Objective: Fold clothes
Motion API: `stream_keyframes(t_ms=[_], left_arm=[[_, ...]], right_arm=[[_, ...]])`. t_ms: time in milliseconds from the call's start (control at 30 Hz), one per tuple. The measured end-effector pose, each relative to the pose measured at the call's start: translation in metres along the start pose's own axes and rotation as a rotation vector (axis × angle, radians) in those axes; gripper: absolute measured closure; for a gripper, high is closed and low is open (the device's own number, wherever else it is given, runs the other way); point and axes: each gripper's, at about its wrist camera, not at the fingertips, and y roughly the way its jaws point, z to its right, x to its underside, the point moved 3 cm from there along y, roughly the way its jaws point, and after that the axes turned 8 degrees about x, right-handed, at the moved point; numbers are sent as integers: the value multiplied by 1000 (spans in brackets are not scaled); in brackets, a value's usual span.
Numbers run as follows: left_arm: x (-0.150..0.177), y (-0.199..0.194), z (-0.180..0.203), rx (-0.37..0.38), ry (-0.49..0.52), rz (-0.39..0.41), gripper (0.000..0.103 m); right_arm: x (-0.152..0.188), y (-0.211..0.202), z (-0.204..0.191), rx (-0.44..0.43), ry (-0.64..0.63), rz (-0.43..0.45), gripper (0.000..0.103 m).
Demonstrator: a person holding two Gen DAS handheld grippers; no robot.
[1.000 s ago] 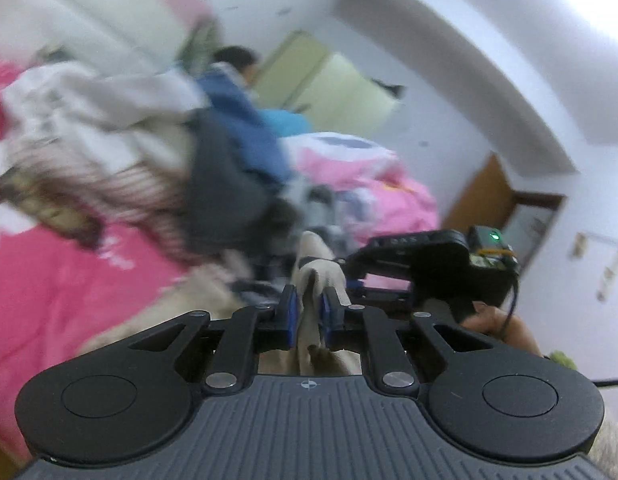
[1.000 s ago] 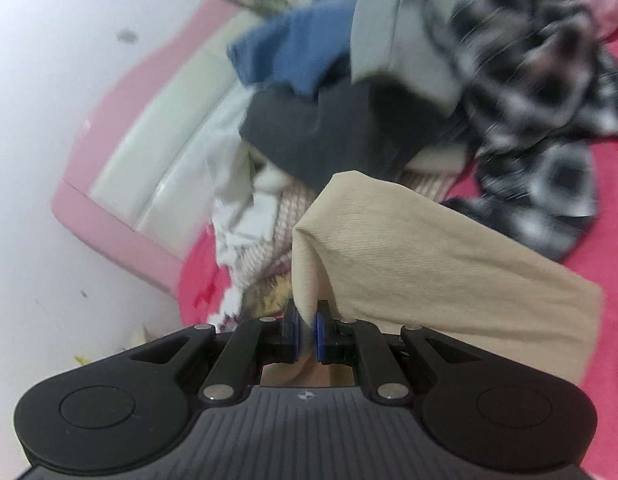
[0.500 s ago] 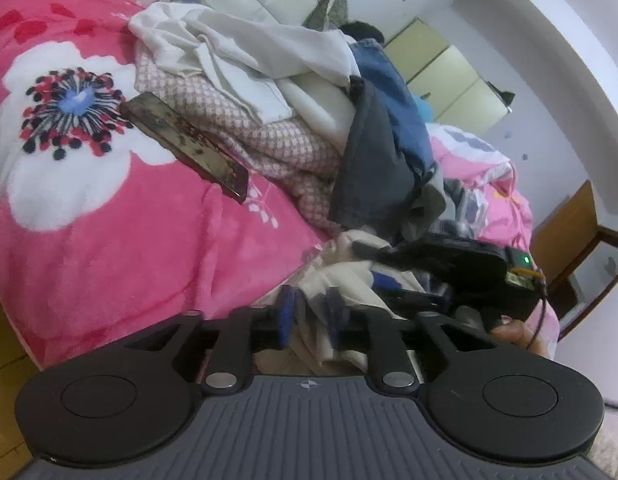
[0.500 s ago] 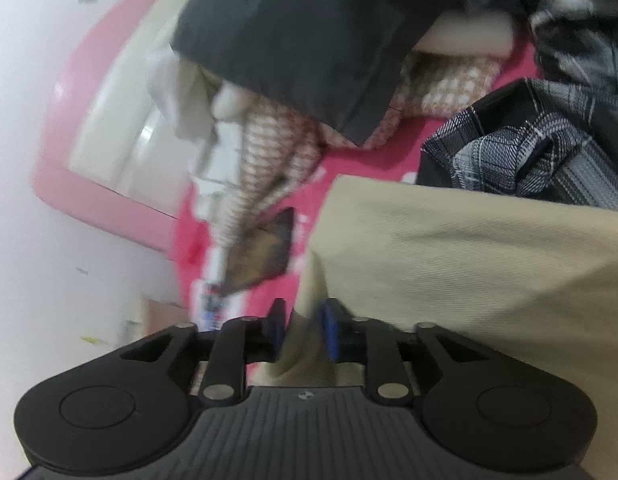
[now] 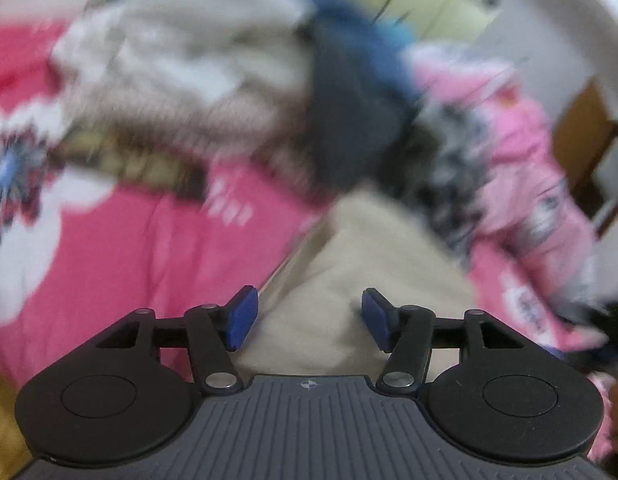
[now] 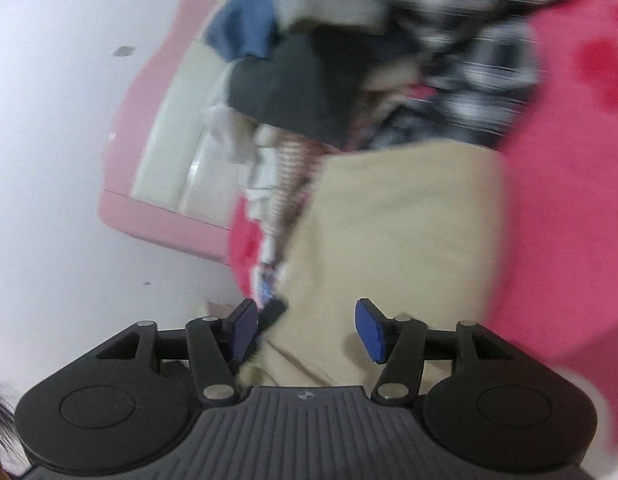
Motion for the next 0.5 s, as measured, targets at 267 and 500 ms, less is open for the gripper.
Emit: stream_keyframes(t_ms=[267,500], left_arm=[[5,3,-42,149,-226,-53,41],[7,6,-49,180,-271,-54,41]], right_arm=[[25,1,71,69,219,-30,38],[23,50,72,6,235,-107,36]])
